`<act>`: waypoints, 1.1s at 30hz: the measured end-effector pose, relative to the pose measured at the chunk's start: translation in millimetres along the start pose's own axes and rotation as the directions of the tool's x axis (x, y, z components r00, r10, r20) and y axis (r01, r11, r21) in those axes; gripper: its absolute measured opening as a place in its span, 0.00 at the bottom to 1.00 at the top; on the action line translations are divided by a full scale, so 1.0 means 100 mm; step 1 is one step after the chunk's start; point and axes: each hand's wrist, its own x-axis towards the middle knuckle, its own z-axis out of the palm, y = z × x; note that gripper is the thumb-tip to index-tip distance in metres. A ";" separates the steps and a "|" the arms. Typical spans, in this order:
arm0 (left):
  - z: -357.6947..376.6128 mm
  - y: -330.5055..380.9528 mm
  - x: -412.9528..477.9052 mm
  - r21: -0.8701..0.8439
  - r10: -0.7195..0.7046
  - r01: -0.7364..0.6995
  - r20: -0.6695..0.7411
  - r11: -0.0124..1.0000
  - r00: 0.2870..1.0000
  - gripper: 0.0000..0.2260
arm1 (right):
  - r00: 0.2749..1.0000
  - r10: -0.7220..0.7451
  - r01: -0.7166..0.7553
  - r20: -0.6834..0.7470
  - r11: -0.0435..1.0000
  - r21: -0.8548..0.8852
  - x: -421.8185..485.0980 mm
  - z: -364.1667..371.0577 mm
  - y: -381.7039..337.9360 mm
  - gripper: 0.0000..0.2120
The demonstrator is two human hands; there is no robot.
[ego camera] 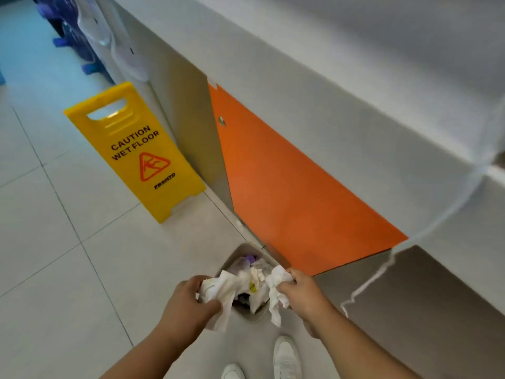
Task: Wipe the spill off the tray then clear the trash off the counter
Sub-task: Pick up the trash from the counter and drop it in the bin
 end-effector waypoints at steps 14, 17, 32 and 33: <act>0.92 -0.63 1.23 0.066 -0.144 0.146 -0.028 0.987 0.989 0.26 | 0.998 0.060 -0.060 0.012 0.998 -0.014 1.40 0.39 0.78 0.07; 1.05 -0.61 1.30 0.132 -0.156 0.154 0.002 0.979 0.988 0.28 | 0.996 0.080 -0.079 0.028 0.997 -0.017 1.45 0.42 0.81 0.15; 0.44 -0.15 0.52 -0.037 -0.078 0.080 0.063 0.996 0.995 0.12 | 1.000 0.021 -0.022 0.014 1.000 0.023 0.52 0.11 0.31 0.08; 0.35 -0.07 0.42 -0.032 -0.065 0.067 0.067 0.997 0.996 0.11 | 1.000 0.007 -0.007 0.013 1.000 0.021 0.39 0.07 0.20 0.08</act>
